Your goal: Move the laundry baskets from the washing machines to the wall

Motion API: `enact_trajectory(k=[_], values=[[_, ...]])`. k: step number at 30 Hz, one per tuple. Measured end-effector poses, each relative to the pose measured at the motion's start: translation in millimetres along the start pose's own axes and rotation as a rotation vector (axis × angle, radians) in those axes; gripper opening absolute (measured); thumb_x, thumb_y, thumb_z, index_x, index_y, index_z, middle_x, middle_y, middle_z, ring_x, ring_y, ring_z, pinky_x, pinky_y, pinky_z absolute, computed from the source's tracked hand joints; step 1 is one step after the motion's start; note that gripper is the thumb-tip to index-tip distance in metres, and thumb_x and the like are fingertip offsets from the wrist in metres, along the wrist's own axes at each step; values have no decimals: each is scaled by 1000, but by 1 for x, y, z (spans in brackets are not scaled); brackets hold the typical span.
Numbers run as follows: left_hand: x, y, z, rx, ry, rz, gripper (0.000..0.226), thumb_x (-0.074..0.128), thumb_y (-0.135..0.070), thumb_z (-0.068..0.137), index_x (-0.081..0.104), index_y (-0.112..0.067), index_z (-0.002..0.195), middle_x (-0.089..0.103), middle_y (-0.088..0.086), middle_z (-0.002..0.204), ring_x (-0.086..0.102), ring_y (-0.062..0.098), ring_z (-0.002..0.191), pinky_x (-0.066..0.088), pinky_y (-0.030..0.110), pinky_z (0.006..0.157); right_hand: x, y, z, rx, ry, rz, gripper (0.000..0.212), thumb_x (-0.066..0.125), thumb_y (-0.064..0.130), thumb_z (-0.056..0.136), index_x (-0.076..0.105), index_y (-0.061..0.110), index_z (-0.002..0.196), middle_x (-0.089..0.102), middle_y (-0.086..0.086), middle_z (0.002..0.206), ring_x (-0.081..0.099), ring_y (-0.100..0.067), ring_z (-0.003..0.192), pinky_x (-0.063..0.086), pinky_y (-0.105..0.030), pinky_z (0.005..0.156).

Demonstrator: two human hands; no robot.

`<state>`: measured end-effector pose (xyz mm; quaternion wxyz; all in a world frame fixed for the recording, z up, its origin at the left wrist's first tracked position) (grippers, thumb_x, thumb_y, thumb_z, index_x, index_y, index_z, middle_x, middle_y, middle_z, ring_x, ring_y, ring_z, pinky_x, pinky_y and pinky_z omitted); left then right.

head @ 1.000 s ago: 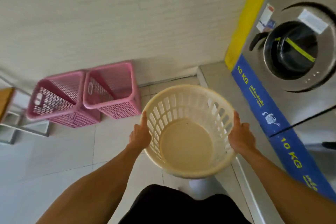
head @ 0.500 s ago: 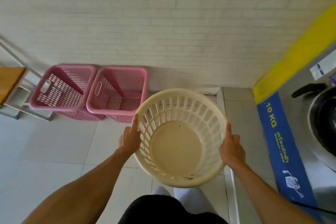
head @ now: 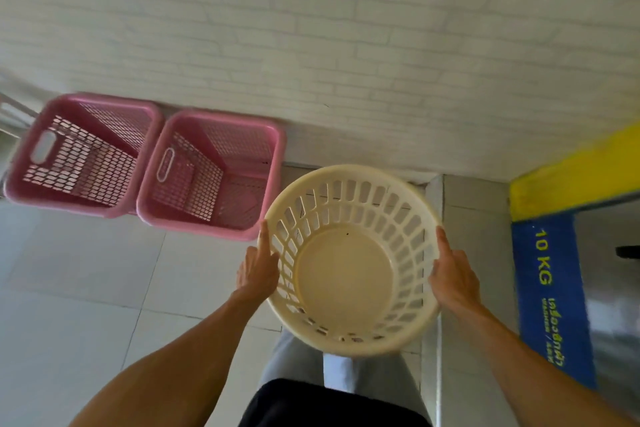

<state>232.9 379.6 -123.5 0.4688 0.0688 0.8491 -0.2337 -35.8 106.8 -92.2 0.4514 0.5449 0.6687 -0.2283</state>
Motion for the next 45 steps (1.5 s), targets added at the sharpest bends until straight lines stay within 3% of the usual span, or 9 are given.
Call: enact_trajectory(k=[11,15,20,27,30,35,38,42,45], values=[[62,-14,113,-165,170,-175,111,63,-5,88,-24,-23,155,58,10,96,58,19,69,43,19,50,44,32,156,11,149,-2,67,45,20,105,19,47,160,50,-9,118,58,-19,79,50,-33,69],[111,-6,152,-267,117,-232,109,63,0,87,-18,-20,157,63,18,111,53,18,76,45,24,62,87,37,227,-22,203,-13,73,51,13,101,23,46,160,57,-12,121,62,-25,89,57,-42,80],[178,16,208,-388,30,-387,85,50,-13,99,-10,-33,157,60,10,108,46,-1,60,38,11,42,146,41,308,-93,238,-48,76,53,10,99,23,44,161,57,-15,124,57,-27,88,48,-34,77],[241,38,276,-389,-159,-378,85,53,0,95,2,-19,160,66,21,116,57,15,66,43,12,49,207,60,386,-164,221,-28,68,51,9,103,29,37,161,64,-13,128,62,-27,101,50,-33,83],[254,49,287,-350,-250,-347,87,57,6,89,9,-10,159,68,23,105,60,23,70,53,31,59,227,67,399,-187,187,-7,71,55,14,100,29,41,159,61,-13,129,63,-31,112,53,-46,96],[261,58,299,-342,-294,-332,99,62,10,80,6,-9,159,65,22,120,68,38,91,55,41,70,236,81,411,-215,156,-10,77,63,16,96,27,43,158,61,-11,125,66,-28,103,58,-49,91],[260,62,300,-446,-188,-345,99,58,4,84,-1,-21,160,50,28,138,57,46,115,52,50,92,232,82,410,-221,242,-112,77,62,21,98,20,44,160,59,-11,122,65,-26,97,59,-43,84],[226,46,286,-484,-136,-345,97,64,-20,84,1,-41,155,56,16,124,64,35,100,61,49,73,204,93,378,-182,307,-133,76,63,19,98,24,40,161,54,-12,126,57,-22,97,52,-36,81],[210,17,258,-498,-60,-403,75,55,-39,90,11,-47,150,55,12,126,62,34,107,60,53,80,184,105,338,-164,328,-80,74,63,17,97,29,37,160,50,-11,134,57,-29,119,52,-43,97]])
Point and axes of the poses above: each hand's wrist, its own z-axis towards the middle knuckle, its own x-axis out of the palm, y = z × x, the point moved 4 cm from there along z, towards the middle knuckle
